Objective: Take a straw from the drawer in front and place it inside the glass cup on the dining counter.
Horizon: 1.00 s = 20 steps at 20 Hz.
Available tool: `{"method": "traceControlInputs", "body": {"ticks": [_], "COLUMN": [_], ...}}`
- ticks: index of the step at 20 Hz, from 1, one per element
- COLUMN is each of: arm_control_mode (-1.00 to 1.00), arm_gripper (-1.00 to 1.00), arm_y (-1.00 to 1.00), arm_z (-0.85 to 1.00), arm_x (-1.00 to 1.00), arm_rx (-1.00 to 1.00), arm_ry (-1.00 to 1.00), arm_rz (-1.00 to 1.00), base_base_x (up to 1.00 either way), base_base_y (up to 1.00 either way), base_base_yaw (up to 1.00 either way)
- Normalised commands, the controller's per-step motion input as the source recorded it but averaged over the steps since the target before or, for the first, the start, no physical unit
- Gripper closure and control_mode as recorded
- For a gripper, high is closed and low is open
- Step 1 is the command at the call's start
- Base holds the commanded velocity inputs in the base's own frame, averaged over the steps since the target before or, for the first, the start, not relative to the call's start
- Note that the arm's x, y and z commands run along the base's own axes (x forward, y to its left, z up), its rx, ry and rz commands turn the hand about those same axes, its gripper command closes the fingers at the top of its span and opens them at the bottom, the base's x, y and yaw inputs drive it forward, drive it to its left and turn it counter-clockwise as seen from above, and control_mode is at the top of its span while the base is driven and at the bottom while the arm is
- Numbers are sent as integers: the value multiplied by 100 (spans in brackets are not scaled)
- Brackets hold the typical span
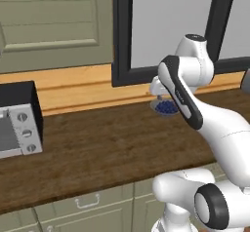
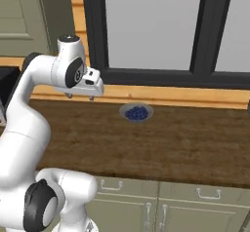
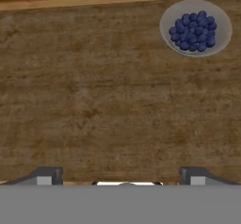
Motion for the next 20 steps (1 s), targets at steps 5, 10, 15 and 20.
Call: {"method": "traceControlInputs", "body": {"ticks": [5, 10, 15, 20], "arm_control_mode": [100, 100, 100, 100], "arm_gripper": [-100, -100, -100, -100], "arm_y": [0, 0, 0, 0], "arm_z": [0, 0, 0, 0], "arm_x": [0, 0, 0, 0], "arm_rx": [0, 0, 0, 0], "arm_ry": [0, 0, 0, 0], "arm_rz": [0, 0, 0, 0], "base_base_x": [-9, -8, -3, -1], "base_base_y": [67, 64, 59, 50], "base_base_yaw": [-25, -24, -24, -24]}}
